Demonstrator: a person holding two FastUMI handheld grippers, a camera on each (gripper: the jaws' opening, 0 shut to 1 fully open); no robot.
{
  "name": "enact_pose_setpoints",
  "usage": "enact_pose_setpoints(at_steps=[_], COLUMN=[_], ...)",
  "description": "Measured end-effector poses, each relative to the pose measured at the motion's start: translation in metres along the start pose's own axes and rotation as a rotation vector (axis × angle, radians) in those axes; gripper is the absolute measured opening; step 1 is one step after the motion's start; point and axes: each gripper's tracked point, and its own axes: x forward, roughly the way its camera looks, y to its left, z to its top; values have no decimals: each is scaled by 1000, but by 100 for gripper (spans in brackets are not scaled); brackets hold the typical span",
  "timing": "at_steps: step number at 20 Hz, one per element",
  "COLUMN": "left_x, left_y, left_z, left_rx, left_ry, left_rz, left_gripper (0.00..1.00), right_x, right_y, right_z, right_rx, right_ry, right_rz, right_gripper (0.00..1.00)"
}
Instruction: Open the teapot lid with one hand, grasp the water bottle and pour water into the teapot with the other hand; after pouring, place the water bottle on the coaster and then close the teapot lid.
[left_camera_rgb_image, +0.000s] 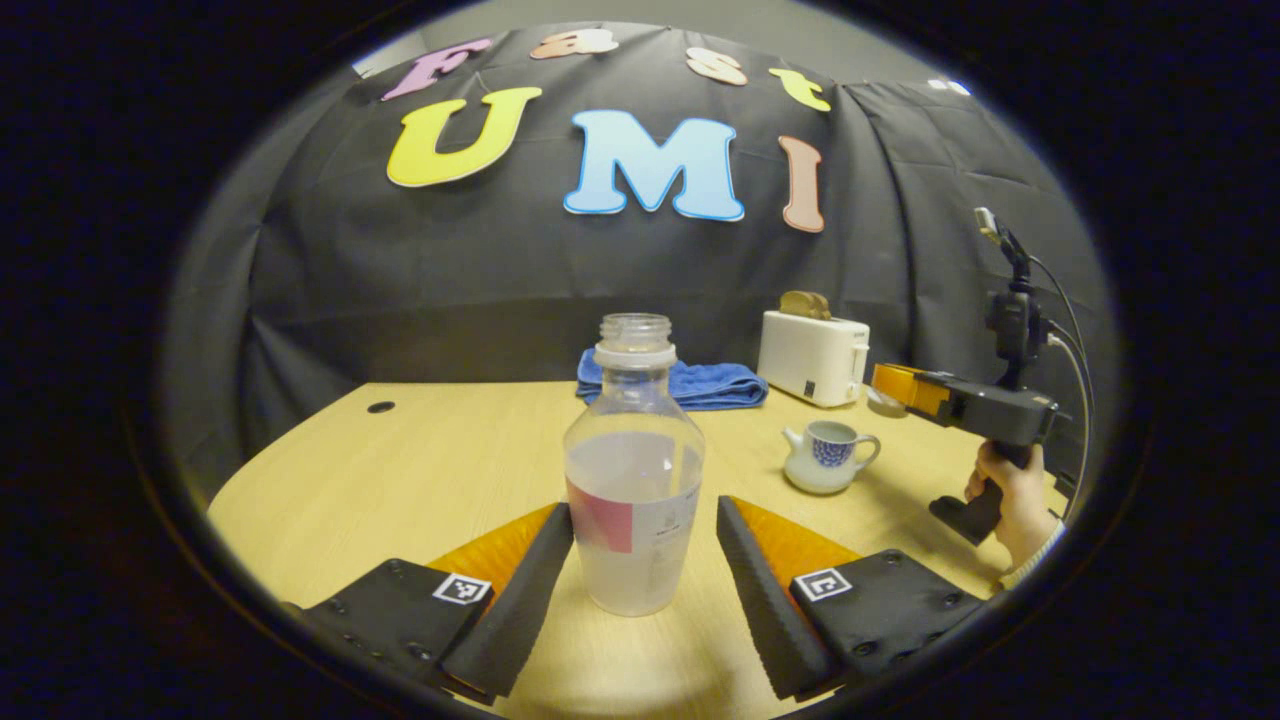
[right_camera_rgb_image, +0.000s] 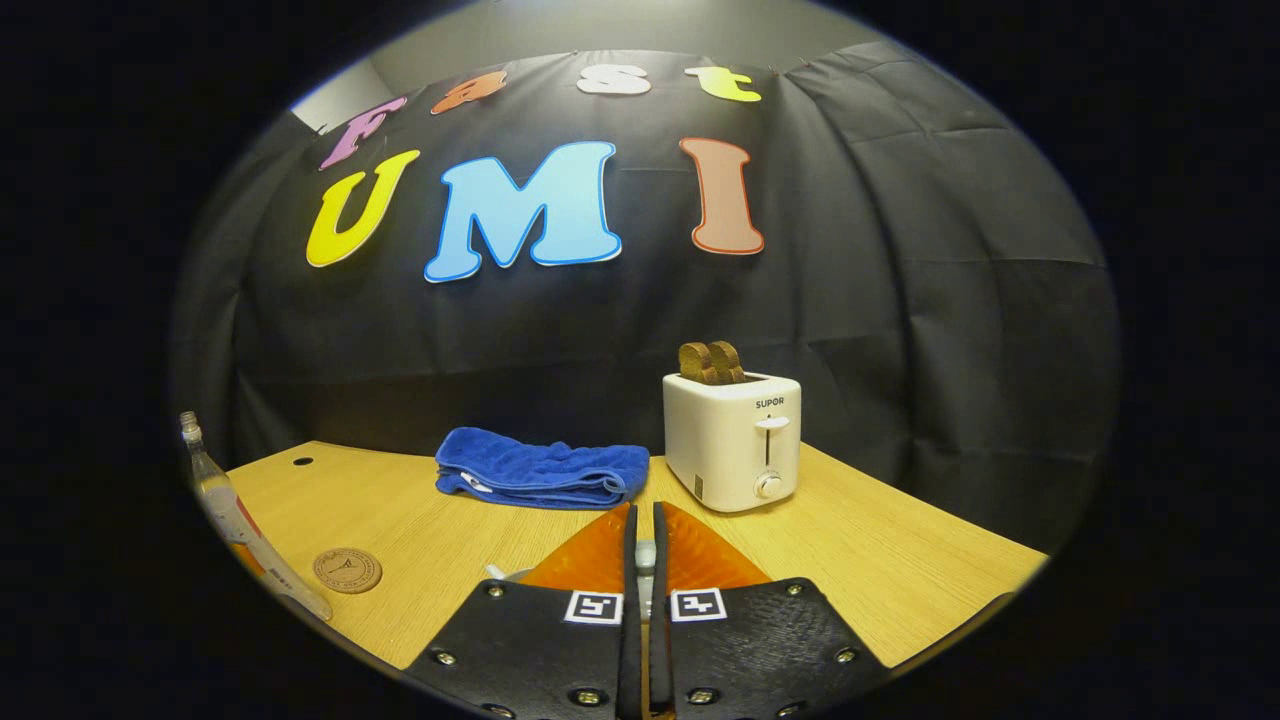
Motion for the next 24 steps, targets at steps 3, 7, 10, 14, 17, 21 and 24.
enact_pose_setpoints(at_steps=[3,7,10,14,17,21,24], left_x=[8,13,16,21,27,37,53], left_y=[1,-2,-7,-12,-11,-3,-7], left_z=[-6,-10,-10,-6,2,34,59], left_rx=[-1,12,51,122,200,409,601], left_ry=[21,36,42,60,56,23,7], left_rz=[8,12,4,-12,-28,9,26], left_gripper=[92,86,85,82,80,79,79], right_x=[0,-1,1,1,2,4,2], right_y=[-5,-6,-9,-16,-22,-32,-45], right_z=[0,2,-1,-4,-6,-7,-6], right_rx=[-16,-16,0,13,18,35,35], right_ry=[-7,-15,-11,-7,-7,0,-3], right_rz=[-2,8,11,10,9,-5,-31], right_gripper=[3,3,3,3,3,3,3])
